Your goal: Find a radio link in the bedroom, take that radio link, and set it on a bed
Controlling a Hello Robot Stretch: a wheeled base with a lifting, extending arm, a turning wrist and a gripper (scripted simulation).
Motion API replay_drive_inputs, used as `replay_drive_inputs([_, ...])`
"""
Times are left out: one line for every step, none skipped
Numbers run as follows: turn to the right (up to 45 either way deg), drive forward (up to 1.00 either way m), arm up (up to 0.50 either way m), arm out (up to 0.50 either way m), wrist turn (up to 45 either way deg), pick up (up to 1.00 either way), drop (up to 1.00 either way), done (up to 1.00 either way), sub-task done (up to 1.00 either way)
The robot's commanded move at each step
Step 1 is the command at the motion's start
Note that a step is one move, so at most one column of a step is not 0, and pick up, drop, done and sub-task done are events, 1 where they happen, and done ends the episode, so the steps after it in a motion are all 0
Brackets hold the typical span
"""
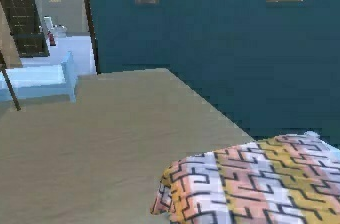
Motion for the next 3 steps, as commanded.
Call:
replay_drive_inputs([39.0,0.0,0.0,0.0,0.0,0.0,0.0,0.0,0.0])
replay_drive_inputs([-45.0,0.0,0.0,0.0,0.0,0.0,0.0,0.0,0.0])
replay_drive_inputs([-45.0,0.0,0.0,0.0,0.0,0.0,0.0,0.0,0.0])
